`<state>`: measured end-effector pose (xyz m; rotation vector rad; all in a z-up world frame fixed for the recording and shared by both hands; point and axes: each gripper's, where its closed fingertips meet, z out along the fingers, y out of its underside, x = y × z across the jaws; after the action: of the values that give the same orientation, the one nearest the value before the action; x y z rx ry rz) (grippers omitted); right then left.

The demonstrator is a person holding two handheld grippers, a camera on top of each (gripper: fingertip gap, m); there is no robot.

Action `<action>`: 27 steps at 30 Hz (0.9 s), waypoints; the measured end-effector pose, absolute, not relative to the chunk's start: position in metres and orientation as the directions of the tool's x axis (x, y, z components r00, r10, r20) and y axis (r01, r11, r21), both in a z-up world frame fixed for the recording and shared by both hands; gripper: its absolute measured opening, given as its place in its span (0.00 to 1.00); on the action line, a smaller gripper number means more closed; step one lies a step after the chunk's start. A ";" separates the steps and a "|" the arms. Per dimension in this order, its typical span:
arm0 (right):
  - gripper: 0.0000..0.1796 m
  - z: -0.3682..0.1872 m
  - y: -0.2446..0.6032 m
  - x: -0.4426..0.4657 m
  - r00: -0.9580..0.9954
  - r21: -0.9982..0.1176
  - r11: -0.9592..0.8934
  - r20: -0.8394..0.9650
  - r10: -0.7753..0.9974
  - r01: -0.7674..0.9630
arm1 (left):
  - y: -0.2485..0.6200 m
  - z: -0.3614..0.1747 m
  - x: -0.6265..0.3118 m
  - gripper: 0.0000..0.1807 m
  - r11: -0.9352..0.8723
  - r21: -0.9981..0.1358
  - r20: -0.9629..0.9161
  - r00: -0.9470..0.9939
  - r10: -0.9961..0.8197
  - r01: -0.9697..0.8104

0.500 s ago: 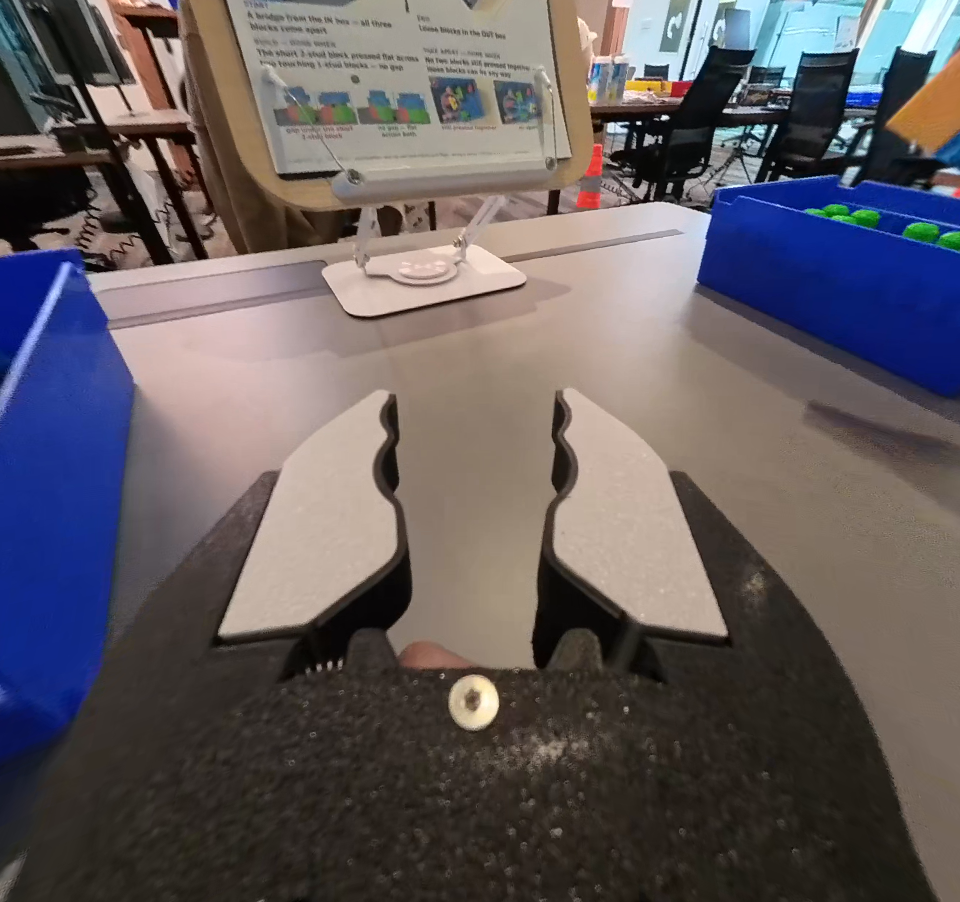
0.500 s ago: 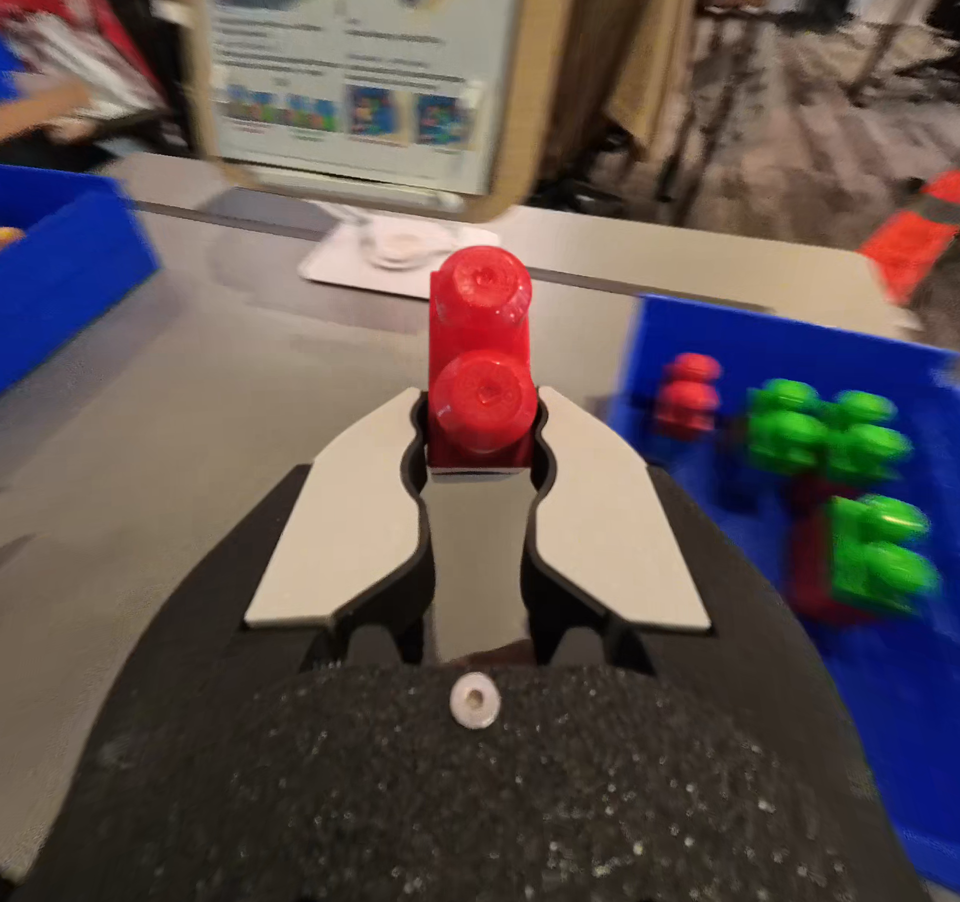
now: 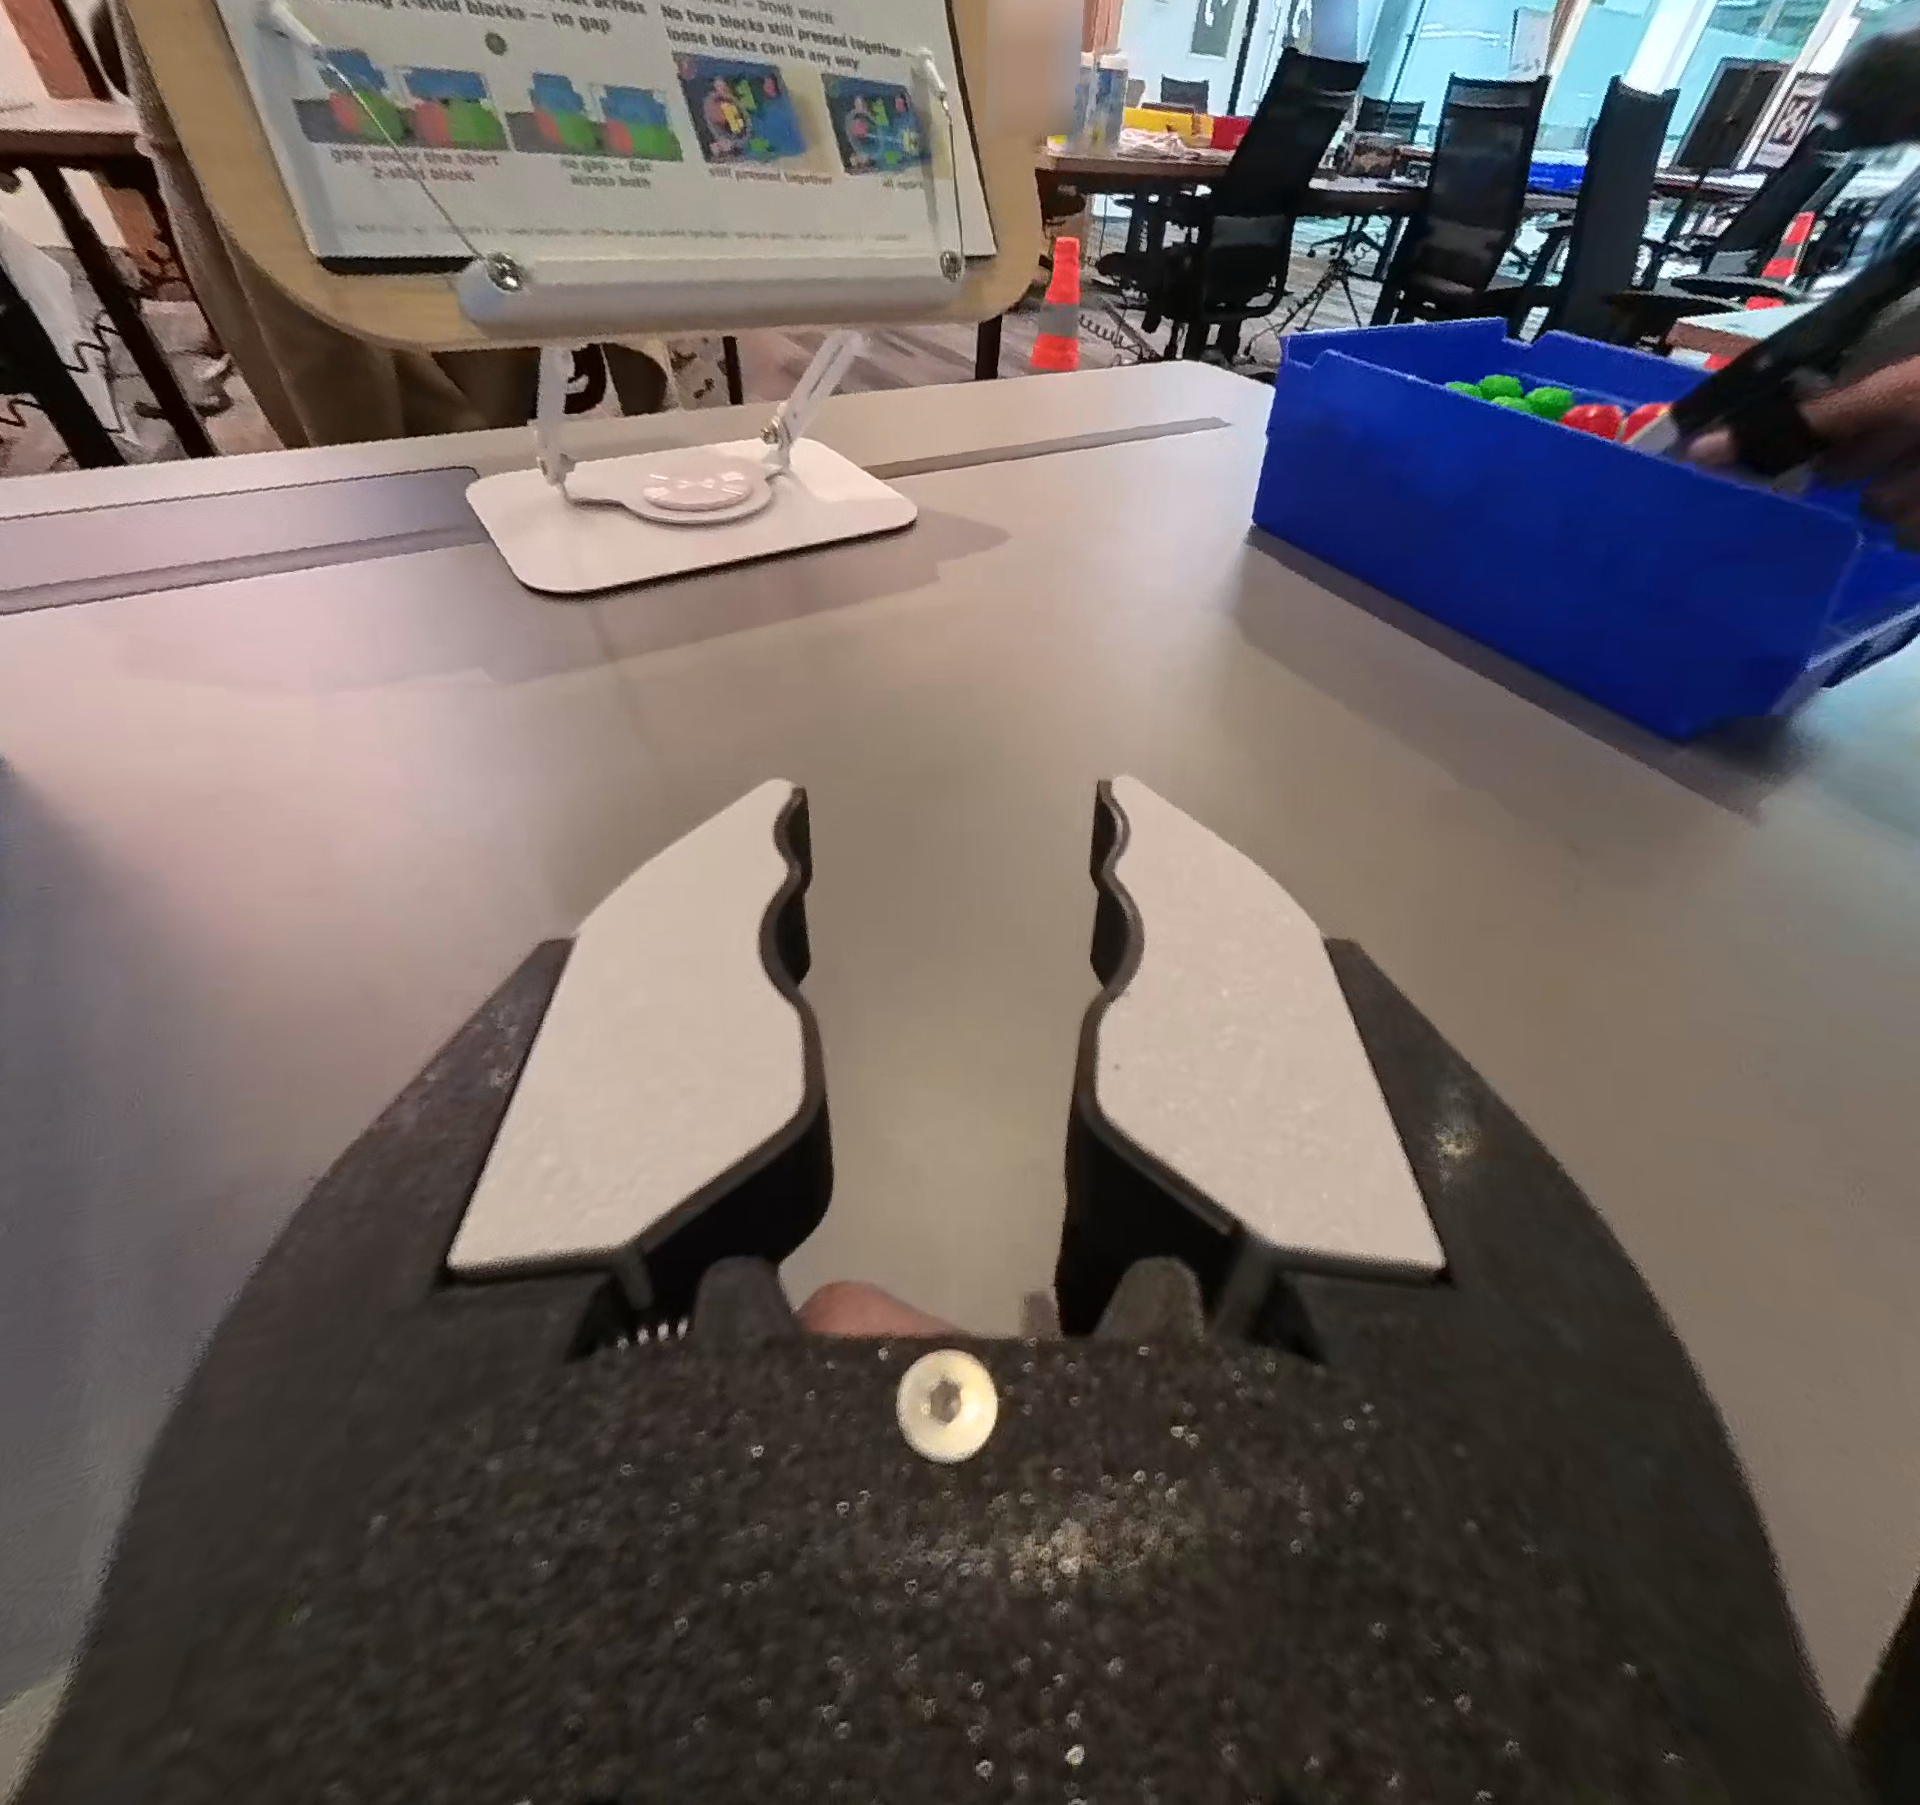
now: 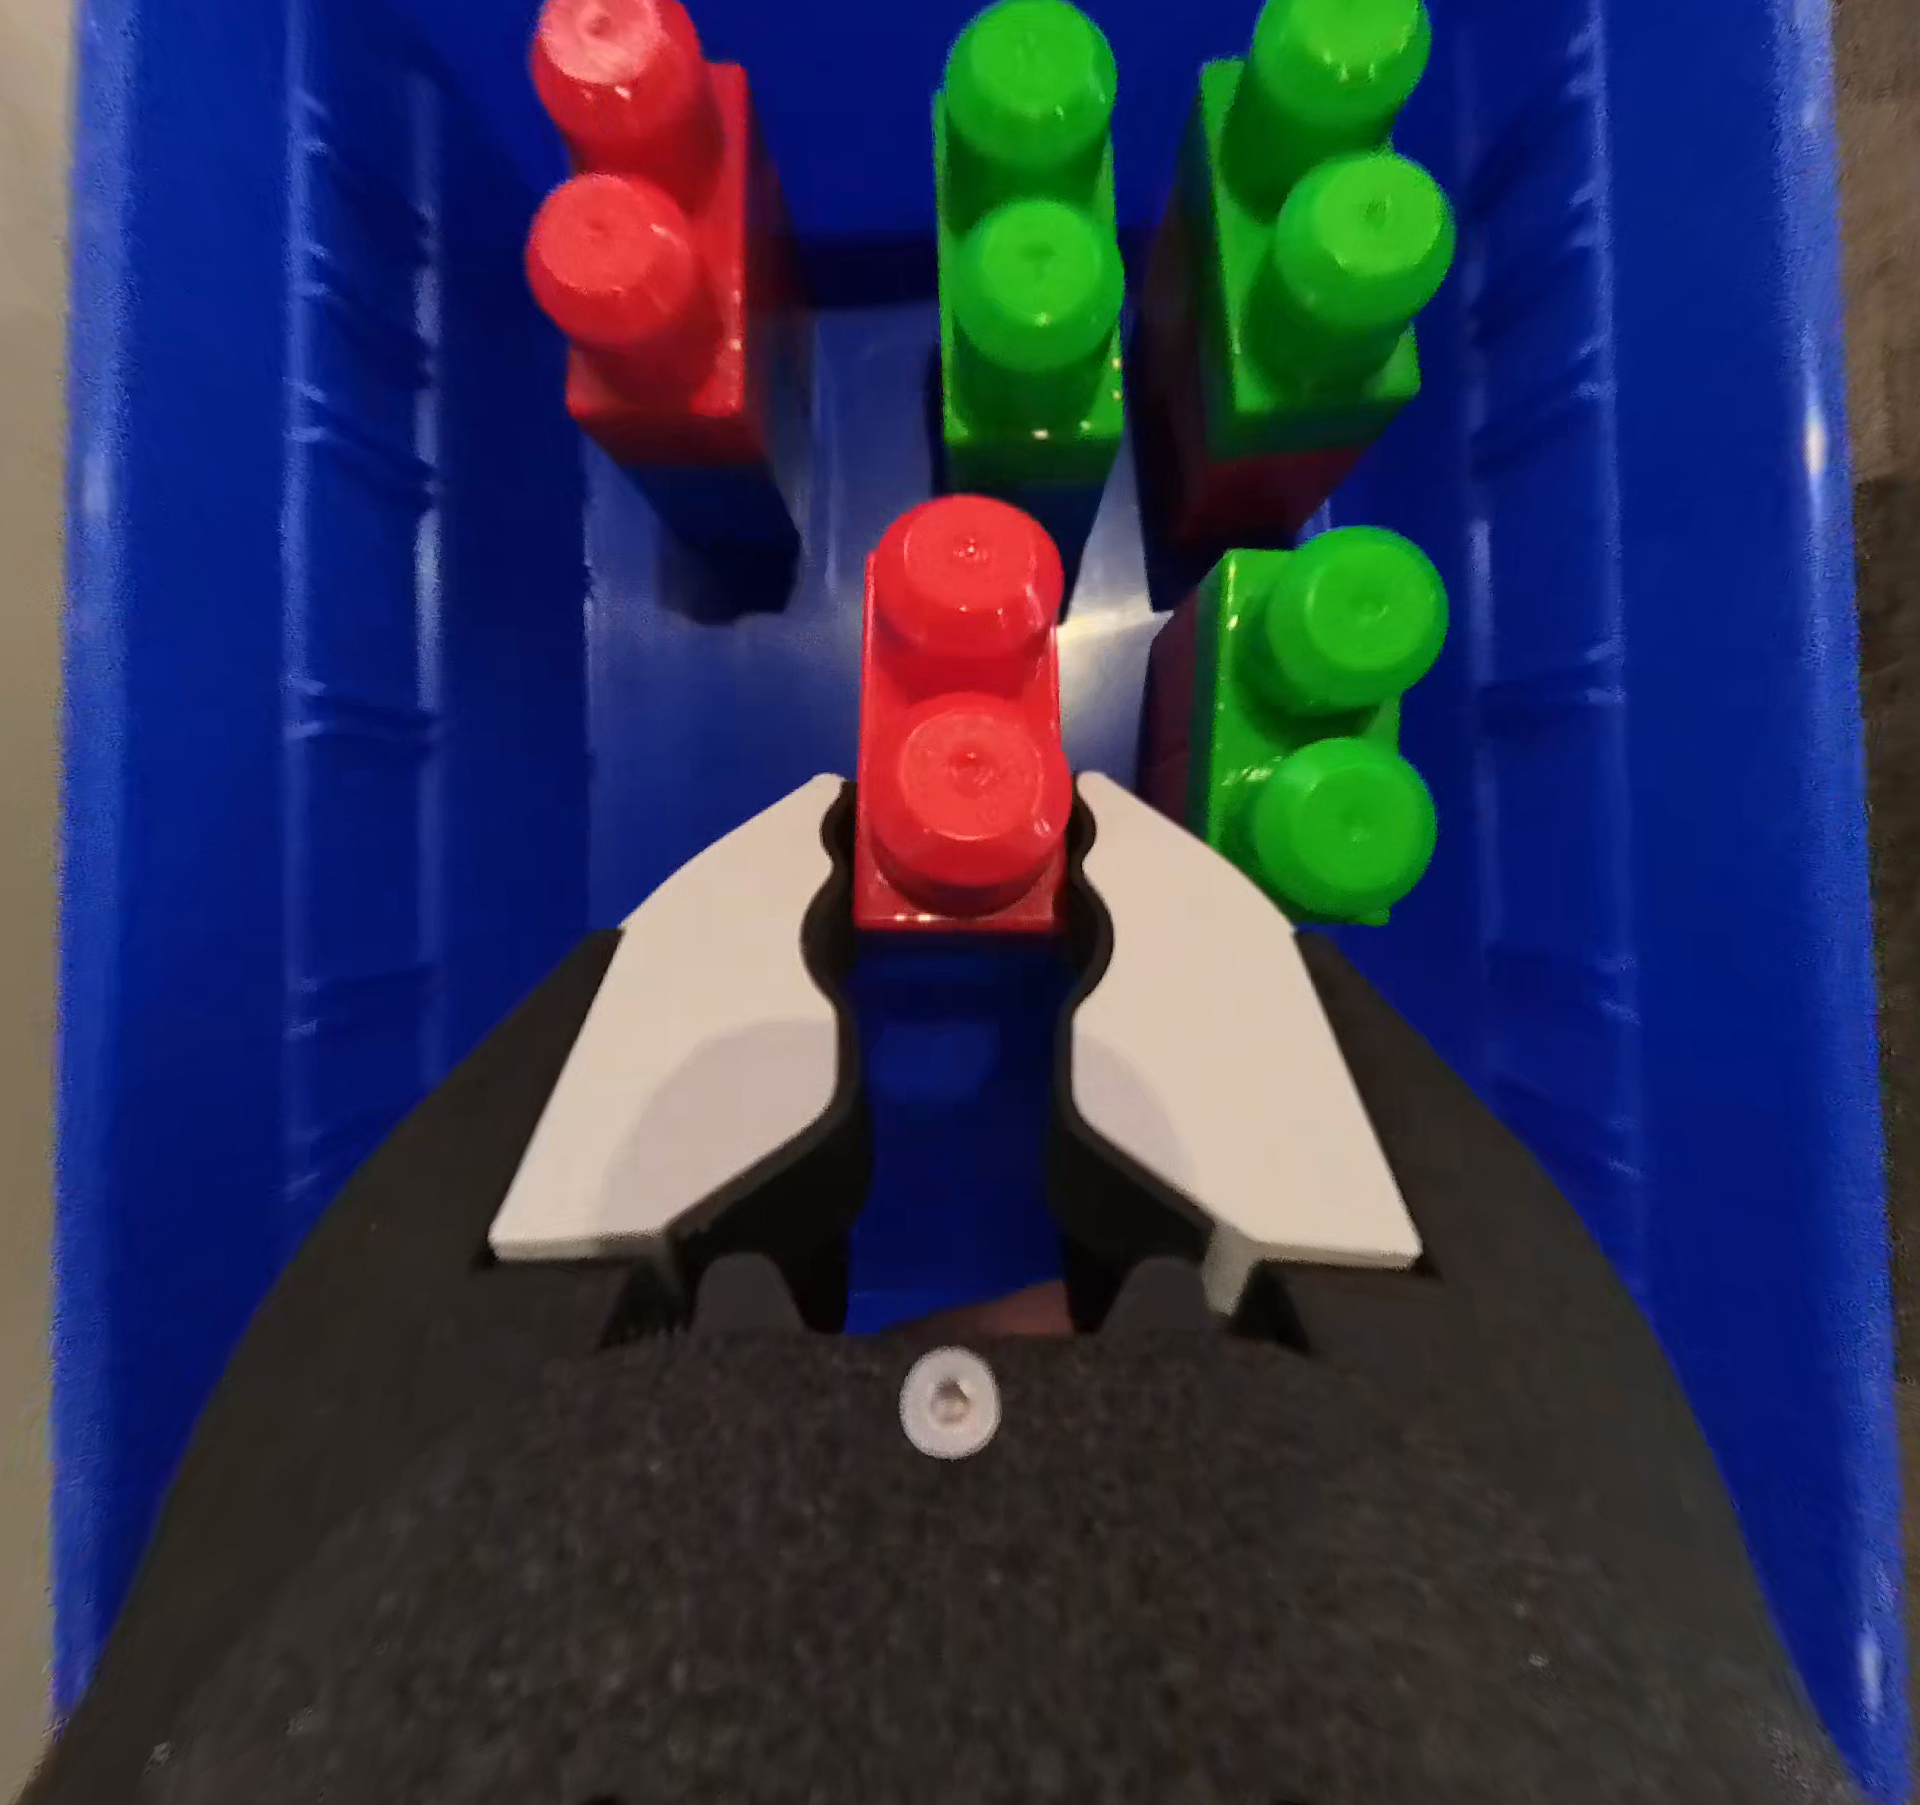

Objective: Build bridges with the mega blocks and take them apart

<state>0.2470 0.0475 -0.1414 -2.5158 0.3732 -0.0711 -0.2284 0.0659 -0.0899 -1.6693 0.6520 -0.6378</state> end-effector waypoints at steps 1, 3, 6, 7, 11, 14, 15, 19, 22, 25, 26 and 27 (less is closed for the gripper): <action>0.21 -0.145 0.048 0.250 0.956 -0.567 -0.785 -0.015 -0.294 -0.251 | 0.065 -0.091 -0.228 0.28 -0.174 -0.982 0.072 0.689 -0.721 -0.080; 0.21 -0.150 0.048 0.255 0.947 -0.582 -0.775 0.027 -0.320 -0.245 | 0.063 -0.092 -0.228 0.28 -0.171 -0.981 0.065 0.689 -0.722 -0.087; 0.21 -0.155 0.052 0.249 0.946 -0.587 -0.764 -0.013 -0.323 -0.268 | 0.058 -0.092 -0.229 0.28 -0.157 -0.982 0.045 0.687 -0.726 -0.102; 0.21 -0.157 0.053 0.250 0.947 -0.586 -0.766 -0.006 -0.323 -0.265 | 0.057 -0.092 -0.229 0.28 -0.154 -0.982 0.039 0.687 -0.725 -0.106; 0.21 -0.160 0.052 0.250 0.945 -0.580 -0.772 0.015 -0.327 -0.258 | 0.052 -0.095 -0.228 0.29 -0.159 -0.980 0.039 0.679 -0.733 -0.115; 0.31 -0.150 0.047 0.249 0.953 -0.598 -0.775 0.056 -0.297 -0.206 | 0.049 -0.097 -0.229 0.29 -0.159 -0.979 0.031 0.679 -0.733 -0.127; 0.32 -0.138 0.043 0.248 0.955 -0.625 -0.759 0.073 -0.288 -0.182 | 0.049 -0.097 -0.230 0.29 -0.159 -0.979 0.029 0.681 -0.731 -0.130; 0.35 -0.041 0.020 0.213 0.957 -0.846 -0.533 0.127 -0.262 -0.033 | 0.051 -0.095 -0.237 0.27 -0.176 -0.973 0.025 0.692 -0.721 -0.149; 0.33 0.019 0.006 0.103 1.000 -0.961 -0.274 0.027 -0.003 0.025 | 0.051 -0.090 -0.236 0.25 -0.209 -0.967 0.056 0.677 -0.734 -0.147; 0.33 0.010 -0.004 -0.031 0.915 -0.981 -0.193 -0.100 0.390 -0.025 | 0.057 -0.087 -0.239 0.26 -0.203 -0.967 0.038 0.699 -0.714 -0.154; 0.33 -0.007 -0.003 -0.065 0.873 -0.981 -0.194 -0.116 0.473 -0.025 | 0.059 -0.088 -0.239 0.27 -0.202 -0.965 0.027 0.705 -0.708 -0.166; 0.33 -0.028 0.001 -0.089 0.848 -0.983 -0.184 -0.105 0.519 -0.010 | 0.062 -0.091 -0.239 0.29 -0.205 -0.963 0.019 0.712 -0.702 -0.176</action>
<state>-0.0890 0.0013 -0.0284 -1.7017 -0.3971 0.4952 -0.2391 0.0615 -0.0908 -1.7452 0.7011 -0.5578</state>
